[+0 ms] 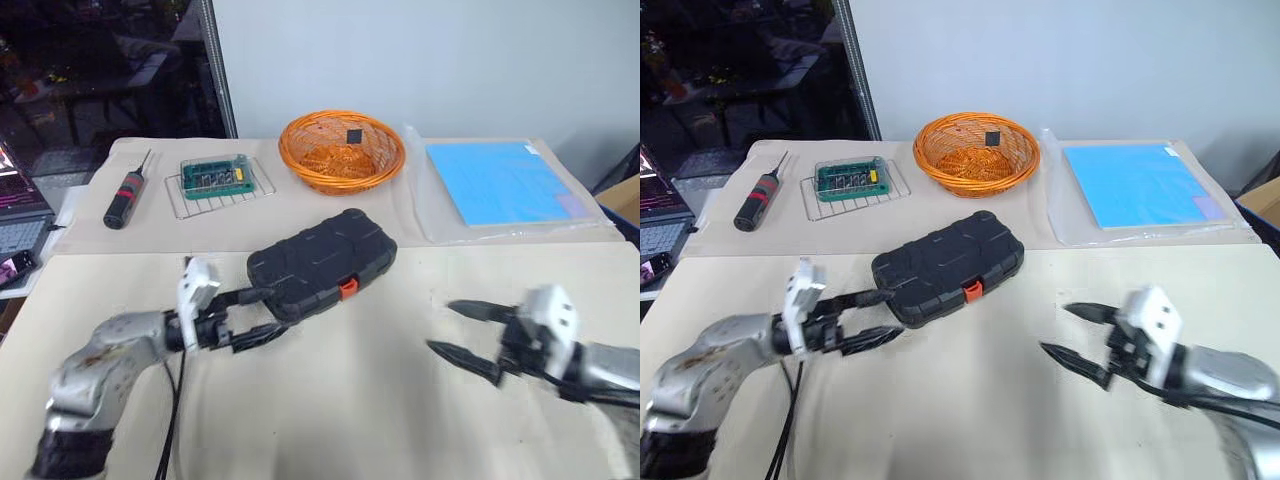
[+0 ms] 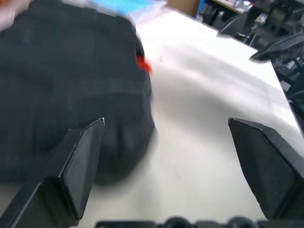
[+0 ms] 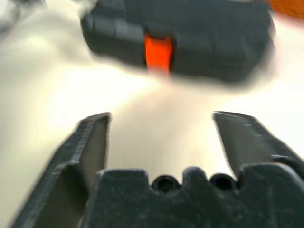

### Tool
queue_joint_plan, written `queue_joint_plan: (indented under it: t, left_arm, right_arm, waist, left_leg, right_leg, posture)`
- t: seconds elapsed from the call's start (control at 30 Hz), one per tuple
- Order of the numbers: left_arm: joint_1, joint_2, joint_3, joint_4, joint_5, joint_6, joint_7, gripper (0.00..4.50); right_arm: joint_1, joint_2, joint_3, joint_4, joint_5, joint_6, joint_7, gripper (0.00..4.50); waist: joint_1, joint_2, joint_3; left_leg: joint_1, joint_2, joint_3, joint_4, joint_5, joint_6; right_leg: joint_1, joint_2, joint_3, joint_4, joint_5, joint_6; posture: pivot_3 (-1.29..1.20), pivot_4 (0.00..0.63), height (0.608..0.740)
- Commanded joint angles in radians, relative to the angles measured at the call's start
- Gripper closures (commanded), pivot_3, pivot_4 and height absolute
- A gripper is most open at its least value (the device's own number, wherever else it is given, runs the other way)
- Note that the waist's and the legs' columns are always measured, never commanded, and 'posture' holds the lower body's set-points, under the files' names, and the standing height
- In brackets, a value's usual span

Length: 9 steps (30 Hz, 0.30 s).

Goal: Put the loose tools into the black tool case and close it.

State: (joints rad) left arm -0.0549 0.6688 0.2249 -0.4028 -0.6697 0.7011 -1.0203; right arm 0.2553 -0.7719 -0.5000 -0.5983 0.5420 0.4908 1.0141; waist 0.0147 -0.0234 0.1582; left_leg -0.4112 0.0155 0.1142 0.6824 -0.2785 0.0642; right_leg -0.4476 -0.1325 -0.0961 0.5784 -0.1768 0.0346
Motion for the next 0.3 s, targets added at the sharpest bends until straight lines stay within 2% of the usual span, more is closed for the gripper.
queue_joint_plan:
  t: [0.03, 0.13, 0.3]
  left_arm:
    - [0.106, 0.04, 0.096, -0.107, -0.03, -0.022, 0.008, 0.0]
    - [0.185, 0.058, 0.129, -0.133, -0.014, -0.048, 0.014, 0.0]
    - [0.232, 0.063, 0.125, -0.119, -0.003, -0.092, 0.014, 0.0]
  right_arm:
    - [0.087, -0.002, -0.165, -0.031, 0.047, -0.085, 0.077, 0.05]
    - [0.15, 0.021, -0.234, -0.023, 0.037, -0.147, 0.097, 0.05]
    - [0.179, 0.029, -0.24, -0.022, 0.031, -0.19, 0.081, 0.05]
  waist:
    - [0.001, 0.0, 0.005]
    - [0.003, 0.002, 0.006]
    - [0.005, 0.002, 0.006]
  left_leg:
    - [0.002, 0.0, -0.001, 0.001, -0.001, 0.001]
    - [0.008, 0.001, -0.002, 0.001, -0.003, -0.005]
    - [0.01, 0.001, -0.003, 0.001, -0.004, -0.01]
  right_leg:
    - [0.003, 0.0, 0.0, 0.0, 0.0, 0.0]
    - [0.008, 0.0, 0.0, 0.001, -0.002, -0.005]
    - [0.009, 0.0, 0.001, 0.002, -0.002, -0.009]
  posture:
    - [0.0, 0.15, 0.74]
    - [0.0, 0.15, 0.74]
    - [0.0, 0.15, 0.74]
